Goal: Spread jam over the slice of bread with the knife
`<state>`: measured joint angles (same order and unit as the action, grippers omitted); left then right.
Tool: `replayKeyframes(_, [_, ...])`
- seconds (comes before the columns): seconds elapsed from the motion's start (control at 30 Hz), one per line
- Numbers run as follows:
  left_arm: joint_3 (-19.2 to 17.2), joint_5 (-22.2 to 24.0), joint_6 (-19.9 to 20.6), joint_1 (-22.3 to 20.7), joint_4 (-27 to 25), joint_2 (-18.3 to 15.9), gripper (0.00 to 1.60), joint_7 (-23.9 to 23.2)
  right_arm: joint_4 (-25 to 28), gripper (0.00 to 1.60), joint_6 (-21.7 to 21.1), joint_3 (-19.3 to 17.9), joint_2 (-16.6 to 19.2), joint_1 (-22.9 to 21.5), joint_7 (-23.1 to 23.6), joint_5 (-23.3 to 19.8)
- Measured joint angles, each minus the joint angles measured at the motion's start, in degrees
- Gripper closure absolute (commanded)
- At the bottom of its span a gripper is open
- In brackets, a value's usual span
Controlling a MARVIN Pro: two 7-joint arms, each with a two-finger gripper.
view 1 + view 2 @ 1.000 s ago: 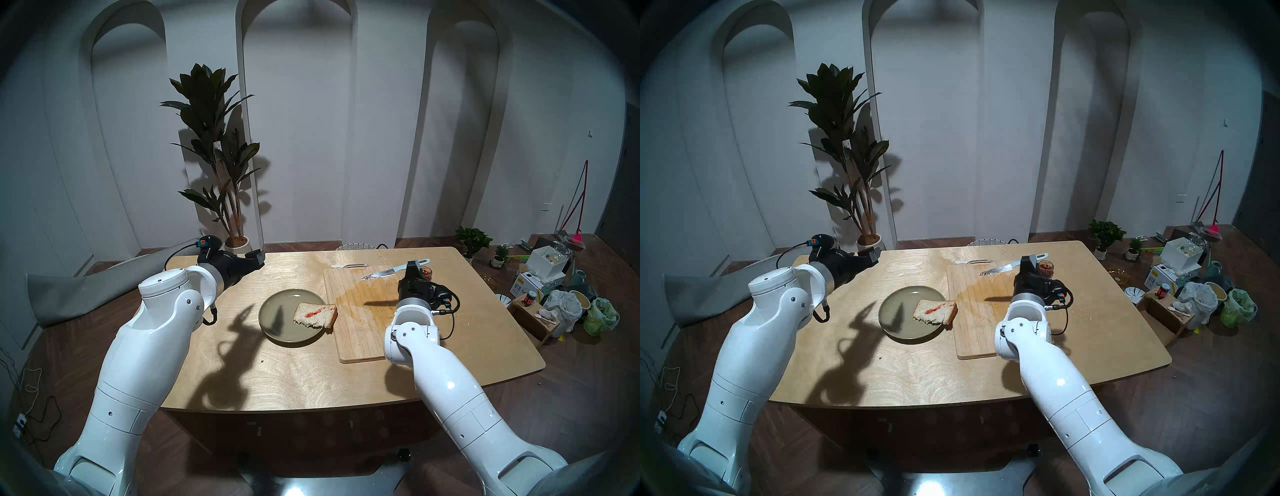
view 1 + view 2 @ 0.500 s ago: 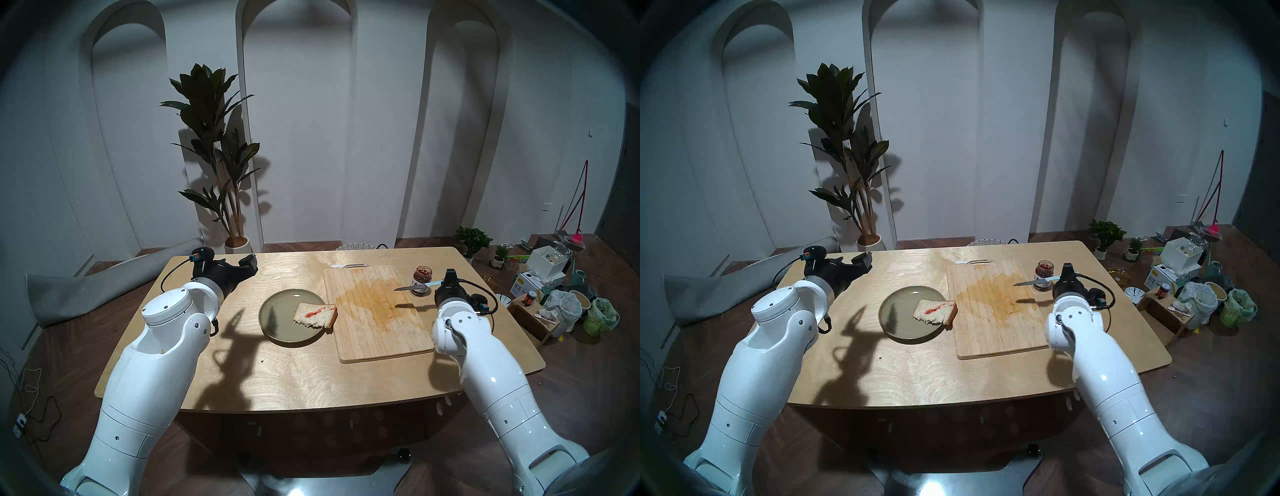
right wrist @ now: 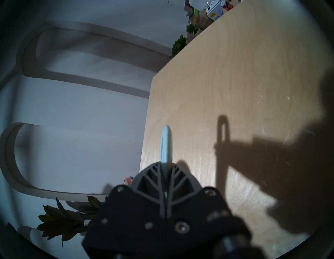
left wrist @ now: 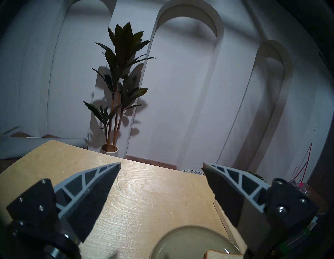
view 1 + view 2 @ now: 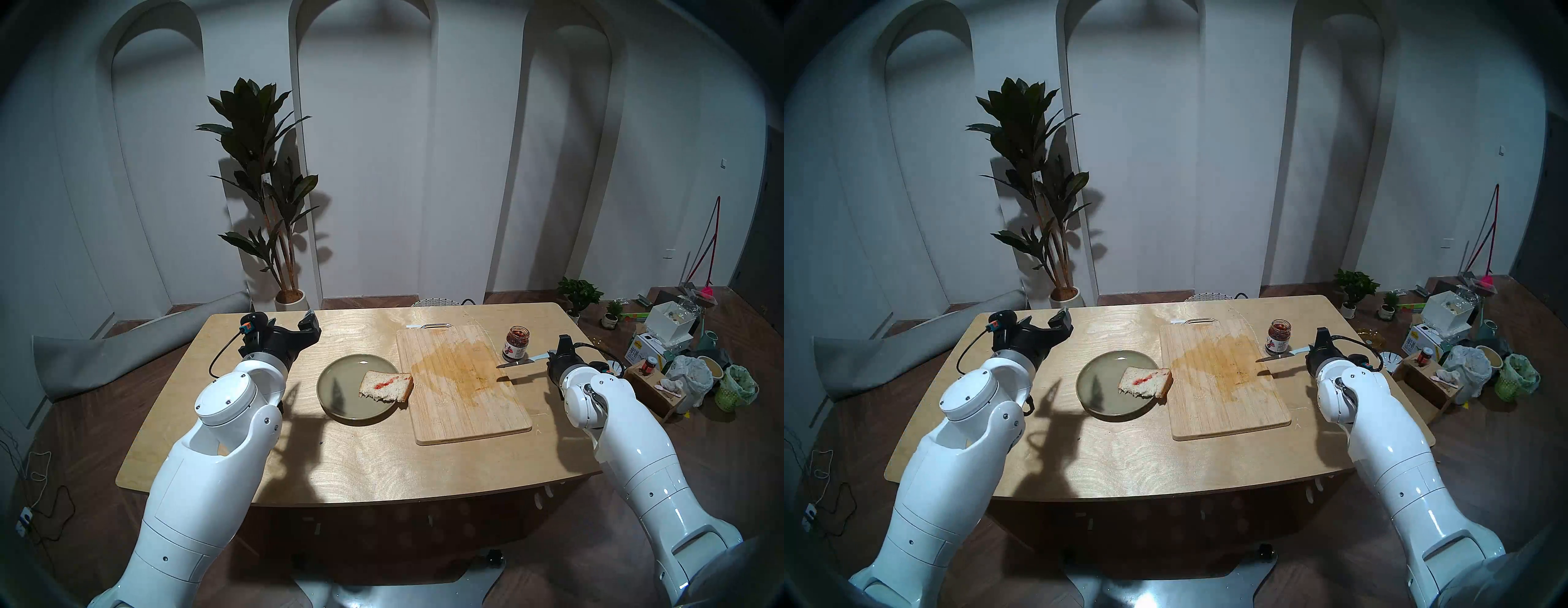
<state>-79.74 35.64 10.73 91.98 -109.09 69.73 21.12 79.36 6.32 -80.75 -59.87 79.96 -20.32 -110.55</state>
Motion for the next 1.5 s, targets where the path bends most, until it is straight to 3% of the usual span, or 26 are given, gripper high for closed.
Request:
replayKeyframes(0.4, [2.25,-6.57,-10.57,2.66,0.33,2.20,0.00,4.04,0.59,1.60,-12.61,-0.63,2.66,5.09,10.43,-8.88])
replayKeyframes(0.63, [2.41,-8.81,-16.49,3.07,1.64,2.96,0.00,4.74,1.28,1.60,-17.13,-3.19,3.08,9.15,16.28,-10.23])
replayKeyframes(1.0, [1.71,-8.80,-21.13,3.21,3.08,3.20,0.00,3.16,2.52,1.60,-8.83,-6.77,0.98,11.42,22.58,-7.39])
replayKeyframes(1.33, [0.48,-6.13,-22.27,3.23,3.72,3.23,0.00,1.89,2.33,1.60,-4.69,-3.98,-1.11,10.42,21.18,-4.89])
replayKeyframes(1.5, [-0.04,-4.96,-22.78,3.27,3.73,3.22,0.00,1.36,2.16,1.60,-1.69,-2.19,-1.57,9.27,21.98,-1.22])
